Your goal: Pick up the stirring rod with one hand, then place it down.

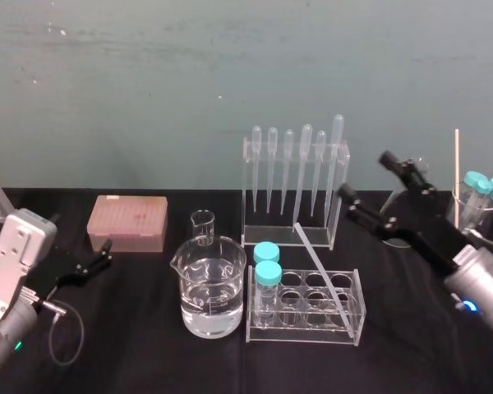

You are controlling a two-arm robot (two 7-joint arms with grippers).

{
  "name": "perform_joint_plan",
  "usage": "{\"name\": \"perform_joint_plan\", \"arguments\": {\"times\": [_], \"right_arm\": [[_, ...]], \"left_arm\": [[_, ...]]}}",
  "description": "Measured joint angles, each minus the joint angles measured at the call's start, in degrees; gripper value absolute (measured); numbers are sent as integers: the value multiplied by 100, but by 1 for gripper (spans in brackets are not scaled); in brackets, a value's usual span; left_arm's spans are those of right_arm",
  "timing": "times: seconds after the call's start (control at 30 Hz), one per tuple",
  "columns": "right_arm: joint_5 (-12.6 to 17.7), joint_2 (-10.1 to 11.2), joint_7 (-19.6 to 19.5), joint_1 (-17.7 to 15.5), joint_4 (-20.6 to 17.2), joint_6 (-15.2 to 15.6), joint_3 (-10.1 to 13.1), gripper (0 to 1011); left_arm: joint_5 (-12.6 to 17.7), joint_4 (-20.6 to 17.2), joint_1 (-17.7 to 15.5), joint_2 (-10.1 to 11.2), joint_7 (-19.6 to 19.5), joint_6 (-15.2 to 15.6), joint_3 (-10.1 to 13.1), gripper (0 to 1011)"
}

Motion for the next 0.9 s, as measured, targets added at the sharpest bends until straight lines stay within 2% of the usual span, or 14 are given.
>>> {"name": "perform_joint_plan", "arguments": {"times": [0.1,0.2,0.23,0.3,0.37,0.4,0.43,0.57,0.63,0.9], "right_arm": [[-112,59,-388,-222,-152,254,189,1000],[-190,145,-662,-457,-287,507,346,1000],[-190,145,-662,-457,-287,507,346,1000],[-239,231,-867,-691,-407,884,447,1000],[-245,266,-937,-783,-450,1132,468,1000],[-244,289,-970,-843,-470,1365,474,1000],[-244,289,-970,-843,-470,1365,474,1000],[-266,287,-979,-824,-435,1818,441,1000],[-280,282,-974,-802,-417,1905,425,1000],[-275,284,-974,-812,-423,1844,431,1000]], "left_arm": [[0,0,0,0,0,0,0,1000],[0,0,0,0,0,0,0,1000],[0,0,0,0,0,0,0,1000],[0,0,0,0,0,0,0,1000],[0,0,0,0,0,0,0,1000],[0,0,0,0,0,0,0,1000],[0,0,0,0,0,0,0,1000],[0,0,0,0,0,0,0,1000],[0,0,0,0,0,0,0,1000],[0,0,0,0,0,0,0,1000]]}}
